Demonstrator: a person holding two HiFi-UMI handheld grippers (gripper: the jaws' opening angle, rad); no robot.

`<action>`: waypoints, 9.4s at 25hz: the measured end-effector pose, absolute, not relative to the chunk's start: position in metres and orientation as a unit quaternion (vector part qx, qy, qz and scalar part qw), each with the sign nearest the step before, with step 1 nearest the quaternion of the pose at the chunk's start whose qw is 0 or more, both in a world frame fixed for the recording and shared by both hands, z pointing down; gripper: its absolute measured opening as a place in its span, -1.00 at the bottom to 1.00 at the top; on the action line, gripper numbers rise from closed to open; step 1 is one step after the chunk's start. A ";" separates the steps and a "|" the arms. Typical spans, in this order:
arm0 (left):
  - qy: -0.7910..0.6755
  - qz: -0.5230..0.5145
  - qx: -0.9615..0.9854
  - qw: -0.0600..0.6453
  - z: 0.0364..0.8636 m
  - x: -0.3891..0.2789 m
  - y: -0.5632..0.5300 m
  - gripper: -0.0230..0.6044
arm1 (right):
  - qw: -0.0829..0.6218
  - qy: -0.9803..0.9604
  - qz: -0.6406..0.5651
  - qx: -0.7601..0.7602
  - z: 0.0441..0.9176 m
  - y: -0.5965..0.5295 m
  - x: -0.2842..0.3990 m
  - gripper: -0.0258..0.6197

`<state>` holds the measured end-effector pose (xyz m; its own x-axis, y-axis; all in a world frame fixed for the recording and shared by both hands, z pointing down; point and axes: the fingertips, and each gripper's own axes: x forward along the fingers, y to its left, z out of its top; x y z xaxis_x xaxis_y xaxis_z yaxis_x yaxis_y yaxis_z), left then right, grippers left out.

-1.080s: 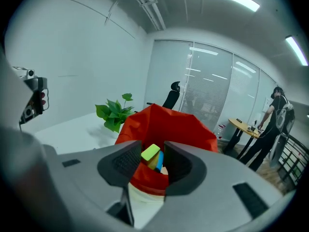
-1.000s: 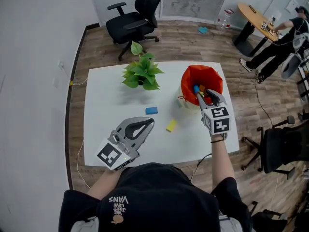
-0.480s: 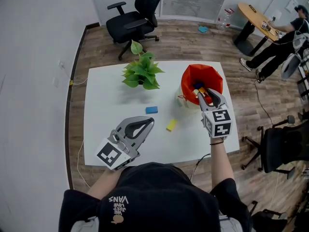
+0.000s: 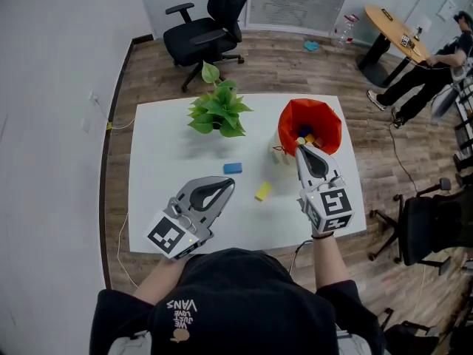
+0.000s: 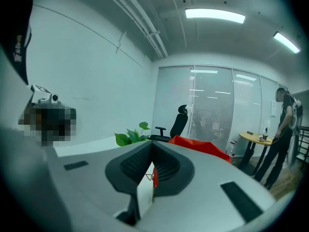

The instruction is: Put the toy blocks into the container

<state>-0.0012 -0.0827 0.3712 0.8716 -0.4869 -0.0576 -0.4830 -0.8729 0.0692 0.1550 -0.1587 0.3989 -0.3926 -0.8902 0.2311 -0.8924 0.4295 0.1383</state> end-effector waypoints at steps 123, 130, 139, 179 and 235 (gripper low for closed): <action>-0.380 -0.044 0.924 0.027 0.372 -0.086 -0.087 -0.89 | 0.496 -0.856 0.054 0.137 0.656 -0.189 0.005 -0.28; -0.382 -0.044 0.923 0.028 0.374 -0.087 -0.087 -0.89 | 0.512 -0.849 0.082 0.103 0.669 -0.187 0.007 -0.26; -0.377 -0.041 0.925 0.027 0.374 -0.084 -0.085 -0.89 | 0.506 -0.852 0.088 0.103 0.669 -0.181 0.006 -0.44; -0.263 -0.052 0.962 0.046 0.374 -0.019 -0.086 -0.89 | 0.297 -0.904 0.070 0.300 0.471 -0.155 0.073 -0.45; -0.222 -0.055 0.972 0.051 0.372 0.015 -0.075 -0.89 | 0.239 -0.820 0.090 0.512 0.448 -0.195 0.216 -0.53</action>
